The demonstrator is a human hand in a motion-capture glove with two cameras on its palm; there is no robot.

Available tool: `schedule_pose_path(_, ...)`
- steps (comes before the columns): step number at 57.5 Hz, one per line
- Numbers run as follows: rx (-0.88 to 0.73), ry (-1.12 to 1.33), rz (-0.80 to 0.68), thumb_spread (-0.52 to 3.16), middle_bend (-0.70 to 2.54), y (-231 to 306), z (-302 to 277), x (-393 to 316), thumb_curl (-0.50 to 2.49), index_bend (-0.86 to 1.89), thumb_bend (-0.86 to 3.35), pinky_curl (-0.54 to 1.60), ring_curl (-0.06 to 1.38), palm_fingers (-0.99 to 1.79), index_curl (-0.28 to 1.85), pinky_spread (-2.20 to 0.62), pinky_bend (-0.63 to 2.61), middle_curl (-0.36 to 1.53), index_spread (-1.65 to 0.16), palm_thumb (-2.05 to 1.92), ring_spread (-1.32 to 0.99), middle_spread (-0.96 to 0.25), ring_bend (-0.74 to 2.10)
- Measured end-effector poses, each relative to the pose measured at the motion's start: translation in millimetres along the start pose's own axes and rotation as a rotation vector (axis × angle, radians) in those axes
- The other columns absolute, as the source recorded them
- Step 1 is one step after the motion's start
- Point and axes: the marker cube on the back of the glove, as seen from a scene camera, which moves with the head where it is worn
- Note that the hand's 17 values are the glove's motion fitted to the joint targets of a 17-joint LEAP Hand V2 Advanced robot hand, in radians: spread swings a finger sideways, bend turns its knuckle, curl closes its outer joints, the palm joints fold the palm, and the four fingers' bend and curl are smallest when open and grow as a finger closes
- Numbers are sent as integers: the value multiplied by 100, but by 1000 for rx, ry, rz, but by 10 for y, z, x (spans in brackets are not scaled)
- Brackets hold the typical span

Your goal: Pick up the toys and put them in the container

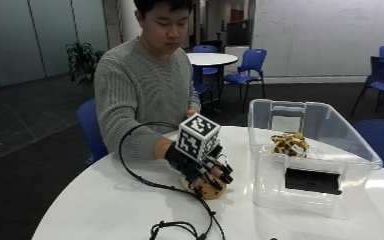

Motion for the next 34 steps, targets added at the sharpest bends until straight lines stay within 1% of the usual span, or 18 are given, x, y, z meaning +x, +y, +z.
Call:
schedule_pose_path(3, 33, -8, 14, 123, 14, -8, 125, -10, 21, 18, -3, 36, 37, -9, 31, 6, 92, 32, -39, -2, -12, -17, 26)
schedule_pose_path(10, 55, -25, 8, 125, 11, 13, 122, 14, 24, 23, 0, 37, 36, -8, 34, 6, 95, 28, -40, 4, -11, -16, 19)
schedule_pose_path(17, 63, -25, 11, 128, 11, 8, 119, 40, 28, 26, 2, 38, 35, -3, 37, 6, 101, 25, -42, 12, -10, -16, 19)
schedule_pose_path(21, 113, 4, 21, 132, 12, -14, 105, 38, 31, 29, 4, 38, 36, 3, 38, 5, 102, 24, -43, 18, -11, -16, 24)
schedule_pose_path(24, 186, 22, 20, 135, 16, -34, 81, 33, 33, 33, 7, 36, 36, 17, 39, 4, 98, 24, -43, 22, -14, -18, 30)
schedule_pose_path(27, 259, 11, 13, 137, 28, -53, 43, 28, 38, 29, 13, 33, 39, 41, 39, -1, 91, 28, -43, 35, -23, -20, 44)
schedule_pose_path(28, 274, 3, 10, 137, 30, -59, 26, 26, 39, 27, 14, 32, 38, 43, 39, -2, 89, 29, -43, 37, -25, -21, 46)
schedule_pose_path(31, 284, -30, -4, 133, 37, -67, -68, 24, 45, 27, 18, 32, 43, 67, 41, -14, 90, 32, -43, 47, -32, -23, 58)
schedule_pose_path(33, 281, -60, -16, 129, 39, -55, -197, 22, 48, 29, 19, 32, 43, 72, 42, -19, 90, 33, -43, 50, -36, -25, 59)
schedule_pose_path(34, 283, -75, -22, 126, 40, -44, -287, 23, 49, 34, 19, 33, 45, 80, 44, -21, 91, 34, -43, 53, -38, -25, 61)
